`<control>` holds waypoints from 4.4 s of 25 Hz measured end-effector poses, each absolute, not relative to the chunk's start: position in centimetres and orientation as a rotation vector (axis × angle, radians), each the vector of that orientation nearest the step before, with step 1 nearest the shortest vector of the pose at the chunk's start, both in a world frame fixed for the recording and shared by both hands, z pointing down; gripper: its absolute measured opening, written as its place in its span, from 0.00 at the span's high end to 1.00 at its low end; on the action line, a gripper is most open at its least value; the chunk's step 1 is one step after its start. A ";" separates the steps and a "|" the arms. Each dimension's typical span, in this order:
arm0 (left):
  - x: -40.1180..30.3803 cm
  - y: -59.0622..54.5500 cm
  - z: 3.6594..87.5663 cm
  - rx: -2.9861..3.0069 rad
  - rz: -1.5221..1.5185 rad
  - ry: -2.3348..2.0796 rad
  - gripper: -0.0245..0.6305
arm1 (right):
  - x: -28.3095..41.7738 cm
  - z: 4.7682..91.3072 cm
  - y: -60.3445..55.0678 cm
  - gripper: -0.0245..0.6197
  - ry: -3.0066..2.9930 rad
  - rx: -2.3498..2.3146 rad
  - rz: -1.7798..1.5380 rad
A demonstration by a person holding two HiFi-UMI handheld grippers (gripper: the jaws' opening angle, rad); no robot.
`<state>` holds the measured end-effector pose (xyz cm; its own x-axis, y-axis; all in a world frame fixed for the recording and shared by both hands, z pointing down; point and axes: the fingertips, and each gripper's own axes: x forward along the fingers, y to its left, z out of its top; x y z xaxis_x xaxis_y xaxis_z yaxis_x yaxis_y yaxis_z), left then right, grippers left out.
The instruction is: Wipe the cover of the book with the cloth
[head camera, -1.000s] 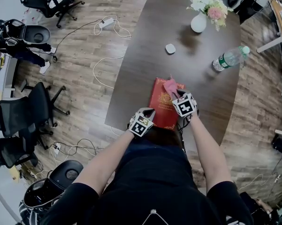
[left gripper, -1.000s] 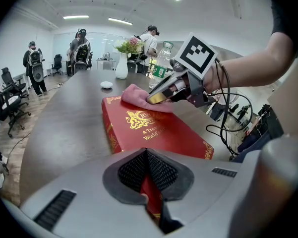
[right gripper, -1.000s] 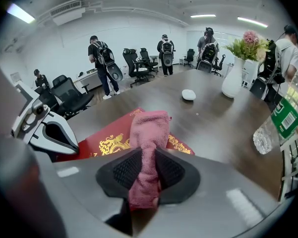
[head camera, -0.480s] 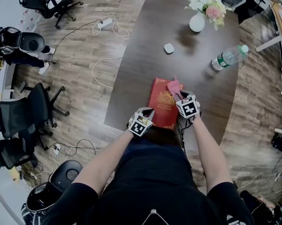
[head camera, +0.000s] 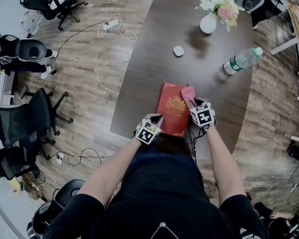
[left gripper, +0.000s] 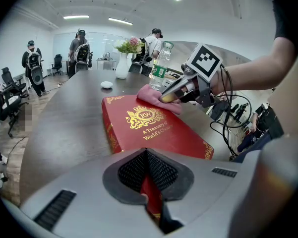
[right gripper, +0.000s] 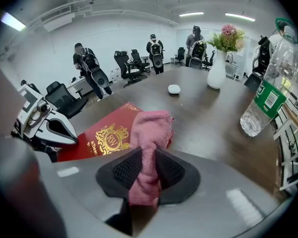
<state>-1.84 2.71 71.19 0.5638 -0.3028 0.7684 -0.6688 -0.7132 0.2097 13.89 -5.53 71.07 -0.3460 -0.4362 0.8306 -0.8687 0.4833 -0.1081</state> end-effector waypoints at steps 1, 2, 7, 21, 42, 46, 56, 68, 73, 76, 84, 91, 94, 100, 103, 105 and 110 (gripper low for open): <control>-1.9 2.7 71.2 2.315 1.010 -0.781 0.97 | 14.0 71.0 -5.4 0.82 -1.963 1.080 0.719; -1.9 2.7 71.3 2.319 1.011 -0.784 0.97 | 14.0 71.0 -5.4 0.82 -1.964 1.080 0.722; -1.8 2.5 70.7 2.330 1.002 -0.786 0.97 | 14.1 71.1 -5.0 0.82 -1.962 1.084 0.749; -1.3 1.5 70.0 2.366 0.949 -0.810 0.97 | 13.6 71.2 -4.7 0.82 -1.954 1.062 0.745; -2.0 3.1 71.9 2.296 0.994 -0.767 0.97 | 8.7 71.1 -5.0 0.82 -2.000 0.960 0.706; -2.0 3.1 72.1 2.302 0.988 -0.772 0.97 | 7.3 71.3 -5.3 0.82 -2.020 0.930 0.695; -1.9 2.8 71.9 2.315 0.982 -0.769 0.97 | 3.7 71.5 -6.0 0.82 -2.059 0.866 0.694; -2.0 3.1 72.1 2.302 0.981 -0.761 0.97 | 0.0 71.1 -6.8 0.82 -2.093 0.801 0.705; -1.9 2.8 72.0 2.303 0.975 -0.764 0.97 | -1.1 71.3 -7.7 0.82 -2.118 0.785 0.668; -1.9 3.0 72.0 2.289 0.988 -0.758 0.97 | -1.7 71.3 -8.0 0.82 -2.133 0.774 0.663; -2.0 3.3 72.0 2.289 0.988 -0.758 0.97 | -3.7 71.0 -7.7 0.82 -2.149 0.735 0.672; -2.1 3.3 72.2 2.291 0.993 -0.759 0.97 | -4.4 71.0 -7.7 0.82 -2.159 0.715 0.659; -2.0 3.3 72.2 2.293 0.994 -0.759 0.97 | -4.1 70.9 -7.7 0.82 -2.164 0.712 0.653; -2.0 3.3 72.0 2.285 0.995 -0.759 0.97 | -3.3 70.9 -7.3 0.82 -2.148 0.709 0.656; -2.0 3.2 72.0 2.293 0.995 -0.761 0.97 | -2.7 71.1 -7.1 0.82 -2.145 0.711 0.656; -2.0 3.2 72.0 2.297 0.990 -0.763 0.97 | -2.3 71.0 -6.8 0.82 -2.138 0.717 0.663; -2.0 3.3 72.2 2.299 0.993 -0.761 0.97 | -1.2 71.1 -6.4 0.82 -2.124 0.726 0.665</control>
